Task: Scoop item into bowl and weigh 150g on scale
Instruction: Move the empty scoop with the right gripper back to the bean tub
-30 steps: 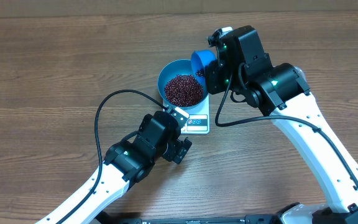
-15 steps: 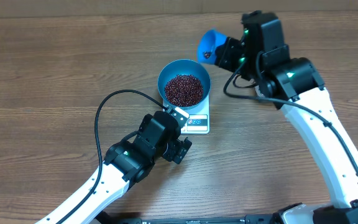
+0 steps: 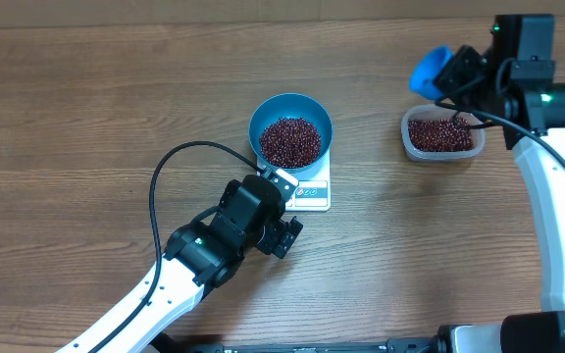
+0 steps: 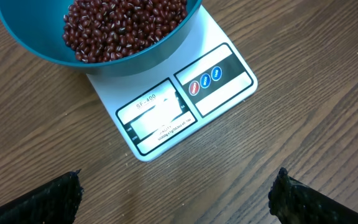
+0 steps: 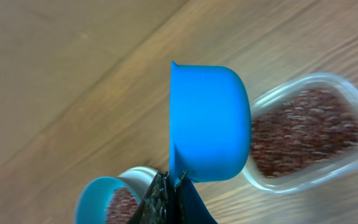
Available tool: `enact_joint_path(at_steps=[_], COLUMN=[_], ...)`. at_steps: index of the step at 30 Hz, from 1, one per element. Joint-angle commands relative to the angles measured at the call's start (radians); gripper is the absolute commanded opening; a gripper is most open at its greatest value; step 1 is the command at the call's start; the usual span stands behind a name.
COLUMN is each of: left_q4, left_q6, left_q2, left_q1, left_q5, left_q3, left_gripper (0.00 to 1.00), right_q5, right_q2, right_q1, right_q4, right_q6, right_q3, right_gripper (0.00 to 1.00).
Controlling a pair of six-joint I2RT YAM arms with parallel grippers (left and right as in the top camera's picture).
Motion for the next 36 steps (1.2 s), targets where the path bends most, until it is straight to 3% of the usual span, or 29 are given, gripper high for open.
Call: enact_joint_path(at_steps=[1, 7, 13, 22, 33, 36], left_q4=[0.002, 0.002, 0.002, 0.002, 0.002, 0.002], left_q6=[-0.006, -0.006, -0.006, -0.006, -0.006, -0.006], left_q2=[0.007, 0.007, 0.007, 0.007, 0.007, 0.007], left_q1=[0.002, 0.002, 0.002, 0.002, 0.002, 0.002], left_q5=[-0.012, -0.013, -0.013, -0.013, -0.012, -0.012], left_q3=[-0.009, -0.009, -0.009, -0.009, -0.009, -0.009], left_gripper=[1.00, 1.00, 1.00, 1.00, 1.00, 1.00], right_q5=[0.005, 0.009, 0.021, 0.161, 0.208, 0.303], right_q2=[-0.021, -0.021, -0.021, -0.021, -0.021, -0.021], right_q1=[-0.045, -0.082, -0.082, -0.082, -0.072, -0.024], right_q4=[-0.026, -0.067, -0.079, -0.096, -0.129, -0.130], right_q6=[-0.094, -0.247, -0.553, -0.765, -0.843, -0.864], right_q3=[0.033, 0.033, 0.033, 0.033, 0.033, 0.033], right_gripper=[0.04, 0.04, 0.04, 0.04, 0.04, 0.04])
